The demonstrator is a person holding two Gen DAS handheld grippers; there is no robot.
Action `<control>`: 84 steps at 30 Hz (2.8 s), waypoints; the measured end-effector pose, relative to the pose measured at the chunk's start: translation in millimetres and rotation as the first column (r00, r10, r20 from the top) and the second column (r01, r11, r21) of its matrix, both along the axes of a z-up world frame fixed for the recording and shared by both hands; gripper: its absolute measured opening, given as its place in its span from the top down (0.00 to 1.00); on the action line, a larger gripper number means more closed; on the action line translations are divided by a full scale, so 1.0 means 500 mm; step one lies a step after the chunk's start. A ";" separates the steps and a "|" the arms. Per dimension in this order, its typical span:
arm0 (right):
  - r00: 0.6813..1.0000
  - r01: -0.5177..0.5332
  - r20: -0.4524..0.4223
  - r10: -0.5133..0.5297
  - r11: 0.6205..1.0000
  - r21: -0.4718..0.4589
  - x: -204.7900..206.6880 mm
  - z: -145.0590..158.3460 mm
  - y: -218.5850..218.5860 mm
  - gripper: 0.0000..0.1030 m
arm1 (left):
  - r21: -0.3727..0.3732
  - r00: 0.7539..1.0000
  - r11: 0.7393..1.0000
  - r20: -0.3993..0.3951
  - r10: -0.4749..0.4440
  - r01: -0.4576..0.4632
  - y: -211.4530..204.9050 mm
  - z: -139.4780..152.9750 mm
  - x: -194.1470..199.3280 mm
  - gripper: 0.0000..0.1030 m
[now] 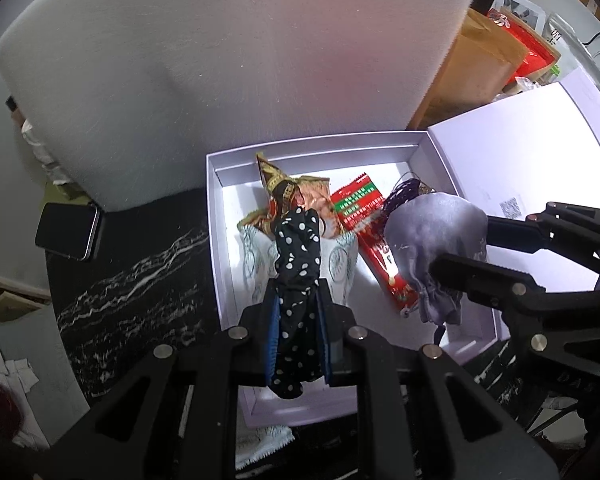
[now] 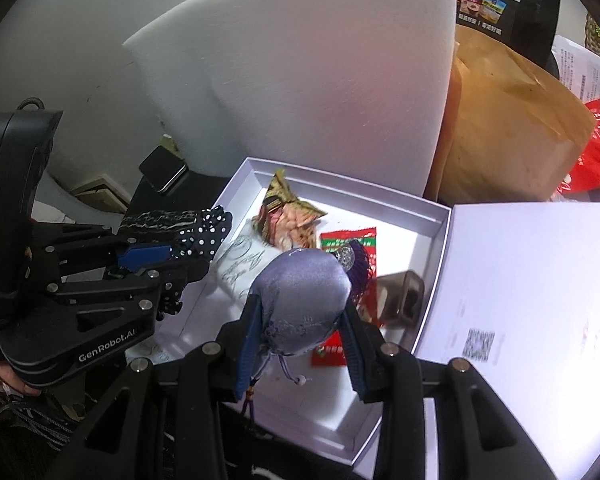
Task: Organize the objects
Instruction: 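Lower the scrunchie into the box with the left tool while the right tool lowers the pouch beside it, then open both tools to release the scrunchie and pouch in the box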
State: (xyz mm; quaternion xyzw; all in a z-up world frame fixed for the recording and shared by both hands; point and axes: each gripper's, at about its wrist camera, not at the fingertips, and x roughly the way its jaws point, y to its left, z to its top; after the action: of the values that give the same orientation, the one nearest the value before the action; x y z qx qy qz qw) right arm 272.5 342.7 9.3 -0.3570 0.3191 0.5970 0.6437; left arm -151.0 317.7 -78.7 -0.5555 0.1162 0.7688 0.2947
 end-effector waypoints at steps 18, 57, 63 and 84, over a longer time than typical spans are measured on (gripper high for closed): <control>0.997 0.073 0.035 -0.072 0.997 -0.005 0.066 -0.037 0.076 0.63 | 0.019 1.000 0.999 0.007 -0.028 0.028 0.089 -0.076 -0.066 0.85; 0.987 0.148 0.072 -0.144 0.987 -0.054 0.060 -0.079 0.068 0.60 | 0.020 0.996 0.996 0.021 -0.089 0.088 0.166 -0.138 -0.006 0.80; 0.983 0.165 0.089 -0.162 0.986 -0.030 0.047 -0.054 0.035 0.59 | 0.027 0.996 0.996 0.002 -0.090 0.090 0.166 -0.113 0.020 0.78; 0.970 0.187 0.138 -0.198 0.978 0.091 0.007 0.084 -0.072 0.57 | 0.072 0.992 0.997 -0.121 -0.026 0.035 0.090 0.085 0.052 0.60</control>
State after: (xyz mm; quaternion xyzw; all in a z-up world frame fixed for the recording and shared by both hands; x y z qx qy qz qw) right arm 275.8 306.6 51.5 -0.3420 0.2810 0.5159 0.7334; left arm -125.0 362.6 -36.0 -0.4951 0.1135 0.8001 0.3192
